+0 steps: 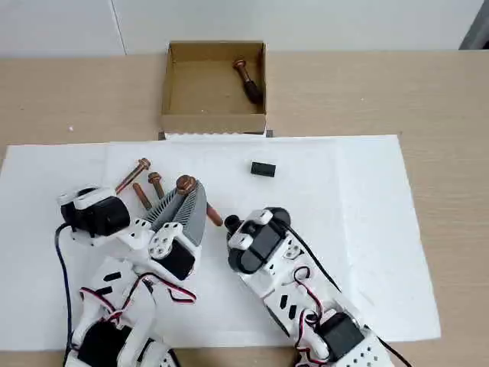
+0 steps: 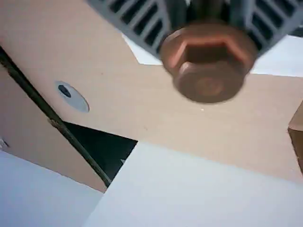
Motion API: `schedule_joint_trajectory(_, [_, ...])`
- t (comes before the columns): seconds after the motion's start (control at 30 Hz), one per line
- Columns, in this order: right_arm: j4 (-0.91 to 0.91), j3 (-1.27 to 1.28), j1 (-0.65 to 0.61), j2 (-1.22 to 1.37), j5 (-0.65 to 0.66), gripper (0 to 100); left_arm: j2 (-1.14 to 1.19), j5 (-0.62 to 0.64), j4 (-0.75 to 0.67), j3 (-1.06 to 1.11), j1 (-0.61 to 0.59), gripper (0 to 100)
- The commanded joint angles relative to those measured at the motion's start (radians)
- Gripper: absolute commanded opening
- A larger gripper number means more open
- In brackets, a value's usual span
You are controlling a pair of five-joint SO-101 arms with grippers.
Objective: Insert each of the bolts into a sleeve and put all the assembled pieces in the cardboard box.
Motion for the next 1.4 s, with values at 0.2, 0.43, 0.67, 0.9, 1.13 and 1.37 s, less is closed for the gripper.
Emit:
schedule_joint_trajectory(0.2, [-0.058, -0.031, -0.039, -0.012, 0.069, 0.3, -0.015, 0.009, -0.032, 0.033, -0.002, 0])
schedule_joint_trajectory(0.43, [-0.071, -0.032, -0.041, -0.01, 0.072, 0.3, -0.015, 0.009, -0.068, 0.088, 0.0, 0])
schedule_joint_trajectory(0.67, [-0.07, -0.048, -0.042, -0.012, 0.117, 0.3, -0.015, 0.006, -0.232, 0.171, 0.005, 0])
schedule_joint_trajectory(0.9, [-0.062, -0.068, -0.035, -0.01, 0.117, 0.3, -0.015, 0.006, -0.127, 0.166, 0.008, 0])
schedule_joint_trajectory(1.13, [-0.07, -0.068, -0.035, -0.01, 0.114, 0.3, -0.015, 0.006, 0.129, 0.053, 0.068, 0])
schedule_joint_trajectory(1.37, [-0.07, -0.069, -0.035, -0.012, 0.115, 0.3, -0.015, 0.006, 0.221, 0.051, 0.133, 1])
